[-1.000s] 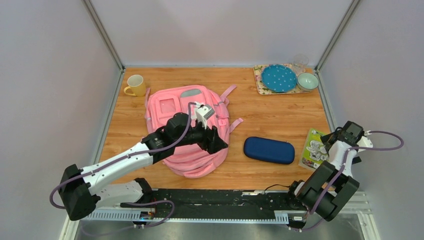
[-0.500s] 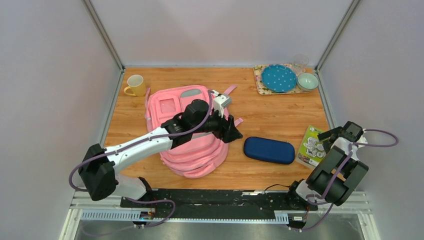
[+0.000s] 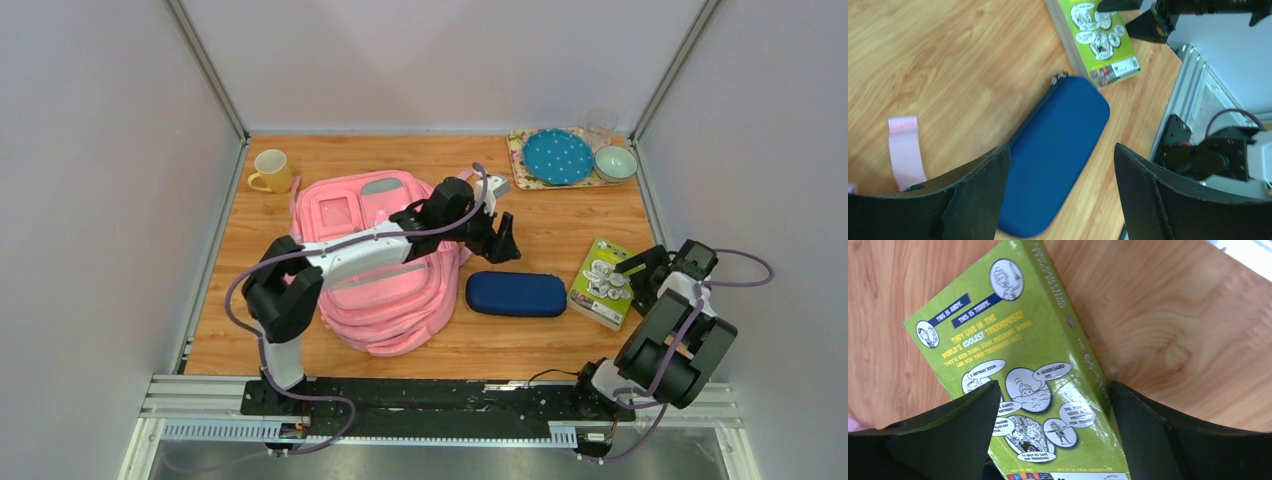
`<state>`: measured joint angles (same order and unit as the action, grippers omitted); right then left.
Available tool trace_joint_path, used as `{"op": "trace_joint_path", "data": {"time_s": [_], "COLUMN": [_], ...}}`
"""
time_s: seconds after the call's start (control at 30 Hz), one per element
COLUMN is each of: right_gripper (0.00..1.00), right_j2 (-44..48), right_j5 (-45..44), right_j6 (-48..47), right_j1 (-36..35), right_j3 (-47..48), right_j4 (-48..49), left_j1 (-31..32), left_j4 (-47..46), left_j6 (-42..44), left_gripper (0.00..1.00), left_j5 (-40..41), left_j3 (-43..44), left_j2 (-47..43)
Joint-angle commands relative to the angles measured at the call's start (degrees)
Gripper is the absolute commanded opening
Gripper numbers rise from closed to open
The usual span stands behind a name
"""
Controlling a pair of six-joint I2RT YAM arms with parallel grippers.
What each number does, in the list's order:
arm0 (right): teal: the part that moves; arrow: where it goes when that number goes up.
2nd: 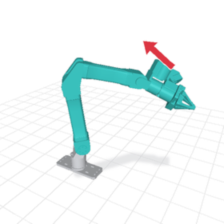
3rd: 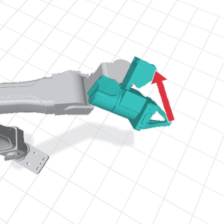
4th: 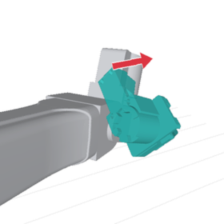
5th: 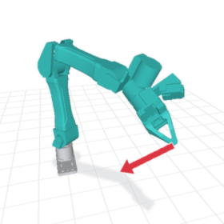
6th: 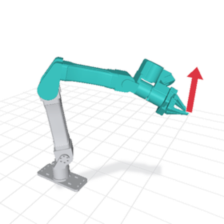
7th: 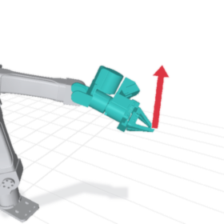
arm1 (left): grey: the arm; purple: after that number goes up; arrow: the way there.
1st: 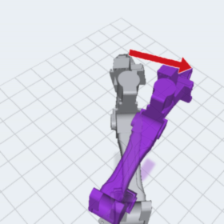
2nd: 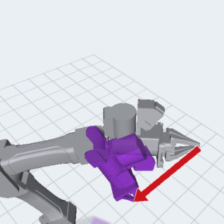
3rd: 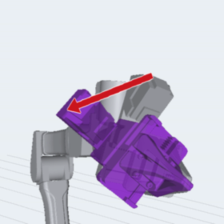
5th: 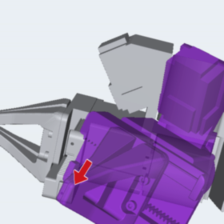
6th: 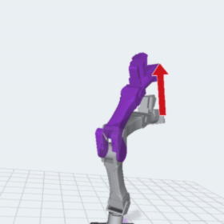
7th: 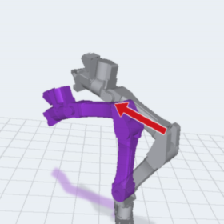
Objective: Pack the student bag
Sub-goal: Pick up the book from the center of the board.
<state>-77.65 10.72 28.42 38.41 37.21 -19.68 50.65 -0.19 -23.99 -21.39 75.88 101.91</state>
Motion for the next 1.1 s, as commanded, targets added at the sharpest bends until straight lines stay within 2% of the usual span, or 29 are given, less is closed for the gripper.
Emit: {"op": "trace_joint_path", "data": {"time_s": [0.0, 0.2, 0.23, 0.33, 0.57, 0.9, 1.07], "right_gripper": [0.87, 0.86, 0.86, 0.87, 0.87, 0.86, 0.86], "right_j2": [-5.1, -8.5, -8.8, -9.5, -9.9, -9.0, -9.1], "right_j5": [10.1, 10.9, 10.6, 10.0, 11.0, 12.9, 14.6], "right_j6": [-0.6, -1.3, -1.3, -1.5, -1.7, -1.5, -1.2], "right_j1": [-1.8, -7.0, -7.3, -7.5, -7.4, -7.6, -7.7], "right_j3": [2.0, 3.7, 3.8, 4.4, 4.7, 3.5, 3.4], "right_j4": [0.0, 0.4, 0.4, 0.2, 0.3, 0.9, 0.9], "left_j1": [-1.1, -2.0, -2.1, -2.0, -1.7, 1.1, 2.4], "left_j4": [-1.6, -0.9, -0.7, -2.6, -6.2, -17.3, -19.0], "left_j6": [-1.1, -7.1, -8.3, -13.9, -23.3, -31.5, -35.7], "left_gripper": [0.83, 0.83, 0.83, 0.83, 0.83, 0.83, 0.83], "left_j5": [-4.2, -12.1, -14.3, -16.2, -16.1, -15.8, -15.9], "left_j3": [9.1, 26.2, 31.3, 37.7, 41.0, 41.2, 45.6], "left_j2": [8.1, 24.5, 26.8, 34.5, 44.2, 47.6, 51.7]}}
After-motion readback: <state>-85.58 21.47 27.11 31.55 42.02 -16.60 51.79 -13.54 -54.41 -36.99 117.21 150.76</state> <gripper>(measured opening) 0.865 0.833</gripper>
